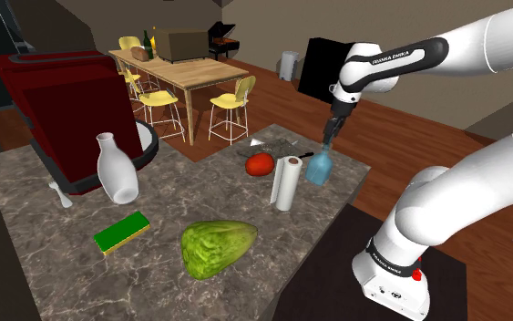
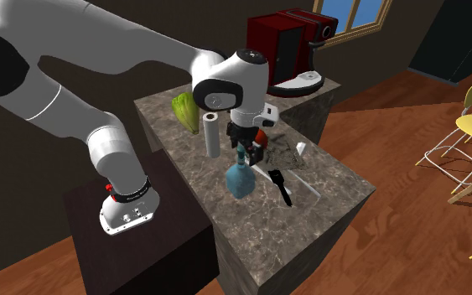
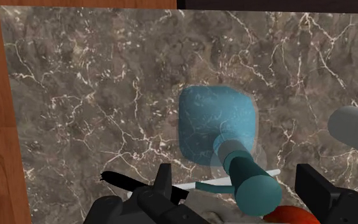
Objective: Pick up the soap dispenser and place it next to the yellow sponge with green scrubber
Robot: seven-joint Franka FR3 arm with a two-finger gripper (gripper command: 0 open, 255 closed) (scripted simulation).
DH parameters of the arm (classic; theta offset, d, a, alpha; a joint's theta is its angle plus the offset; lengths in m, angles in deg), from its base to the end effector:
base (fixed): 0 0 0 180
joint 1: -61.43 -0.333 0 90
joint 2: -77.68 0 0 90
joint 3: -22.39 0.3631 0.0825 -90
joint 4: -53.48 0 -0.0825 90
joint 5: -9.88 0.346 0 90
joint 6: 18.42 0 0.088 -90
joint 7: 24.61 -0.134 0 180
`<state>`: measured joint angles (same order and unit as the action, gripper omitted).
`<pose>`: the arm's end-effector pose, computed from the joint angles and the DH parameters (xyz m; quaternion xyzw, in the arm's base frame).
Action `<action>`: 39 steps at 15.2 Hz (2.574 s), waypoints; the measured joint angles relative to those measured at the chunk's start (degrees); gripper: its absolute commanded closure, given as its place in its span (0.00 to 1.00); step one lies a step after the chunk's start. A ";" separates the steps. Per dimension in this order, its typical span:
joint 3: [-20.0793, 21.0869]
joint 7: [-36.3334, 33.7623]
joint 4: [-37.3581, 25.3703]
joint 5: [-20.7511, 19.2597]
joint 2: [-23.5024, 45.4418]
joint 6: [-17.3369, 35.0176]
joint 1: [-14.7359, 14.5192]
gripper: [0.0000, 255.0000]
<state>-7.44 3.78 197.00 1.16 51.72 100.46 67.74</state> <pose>0.2777 -0.2305 0.4530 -0.9990 0.0061 -0.0131 0.0430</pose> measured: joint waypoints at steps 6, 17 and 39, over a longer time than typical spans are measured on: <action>-0.24 0.10 0.92 0.01 0.45 1.37 -0.04 0.00; -0.25 0.11 0.91 -0.01 0.46 1.40 -0.04 1.00; 3.00 -1.45 -10.35 0.49 -3.89 -14.09 -0.03 1.00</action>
<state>-4.44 2.34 186.65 1.65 47.83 86.37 67.70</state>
